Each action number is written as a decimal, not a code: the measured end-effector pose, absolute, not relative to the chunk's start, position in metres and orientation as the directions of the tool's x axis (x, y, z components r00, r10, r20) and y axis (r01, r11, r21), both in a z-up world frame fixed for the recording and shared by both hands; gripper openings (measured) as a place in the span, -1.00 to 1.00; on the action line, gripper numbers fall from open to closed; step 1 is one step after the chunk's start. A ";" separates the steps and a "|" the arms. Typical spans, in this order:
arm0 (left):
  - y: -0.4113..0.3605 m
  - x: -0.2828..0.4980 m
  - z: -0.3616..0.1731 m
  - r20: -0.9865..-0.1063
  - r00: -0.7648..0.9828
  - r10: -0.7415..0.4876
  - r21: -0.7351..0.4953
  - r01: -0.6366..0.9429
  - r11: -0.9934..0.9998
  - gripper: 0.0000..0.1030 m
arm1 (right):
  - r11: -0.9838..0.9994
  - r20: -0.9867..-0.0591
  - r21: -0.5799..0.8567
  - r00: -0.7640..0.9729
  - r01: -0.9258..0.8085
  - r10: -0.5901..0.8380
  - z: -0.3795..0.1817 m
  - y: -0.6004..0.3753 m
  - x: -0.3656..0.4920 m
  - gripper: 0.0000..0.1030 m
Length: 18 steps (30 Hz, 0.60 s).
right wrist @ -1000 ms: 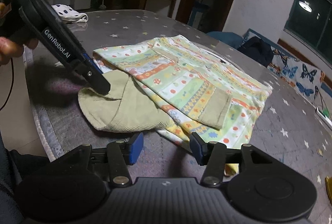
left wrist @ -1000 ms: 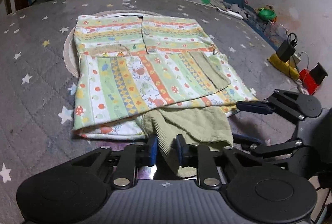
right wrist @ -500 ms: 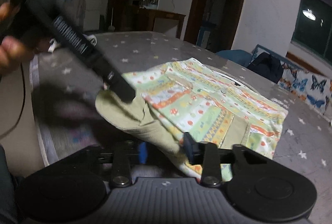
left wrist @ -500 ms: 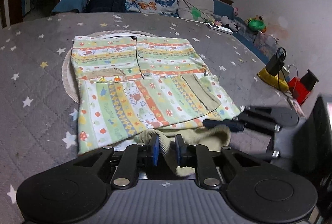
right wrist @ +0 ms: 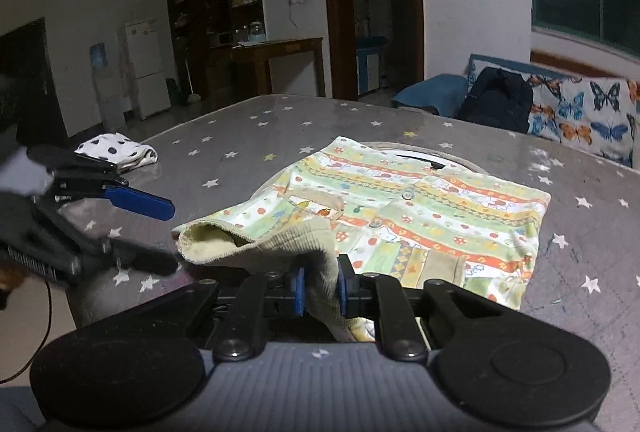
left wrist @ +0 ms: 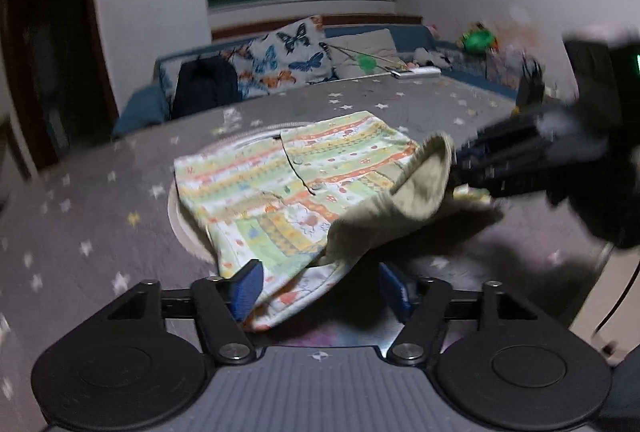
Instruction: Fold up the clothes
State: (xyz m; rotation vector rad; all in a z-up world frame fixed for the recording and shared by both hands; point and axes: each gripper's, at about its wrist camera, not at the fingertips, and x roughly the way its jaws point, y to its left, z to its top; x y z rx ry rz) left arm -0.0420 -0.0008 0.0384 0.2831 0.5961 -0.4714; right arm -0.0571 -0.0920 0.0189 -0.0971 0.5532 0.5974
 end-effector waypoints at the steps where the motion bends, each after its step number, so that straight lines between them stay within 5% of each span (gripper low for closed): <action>1: -0.005 -0.041 0.035 -0.594 0.734 -0.328 0.156 0.505 0.849 0.34 | 0.828 -0.523 0.077 0.684 -0.556 0.508 0.020 -0.093 -0.053 -0.72; 7: -0.025 -0.027 0.015 -0.586 0.760 -0.282 0.300 0.526 0.796 0.29 | 0.826 -0.527 0.074 0.682 -0.558 0.508 0.018 -0.093 -0.045 -0.72; 9: -0.027 -0.021 0.010 -0.592 0.755 -0.280 0.306 0.533 0.789 -0.07 | 0.824 -0.529 0.074 0.678 -0.562 0.510 0.017 -0.093 -0.045 -0.72; 14: -0.030 -0.015 0.002 -0.599 0.749 -0.285 0.317 0.548 0.774 -0.53 | 0.816 -0.535 0.069 0.669 -0.574 0.516 0.015 -0.093 -0.048 -0.72; 18: -0.029 -0.015 0.003 -0.591 0.753 -0.290 0.312 0.545 0.779 -0.59 | 0.805 -0.538 0.017 0.673 -0.593 0.507 0.012 -0.090 -0.057 -0.58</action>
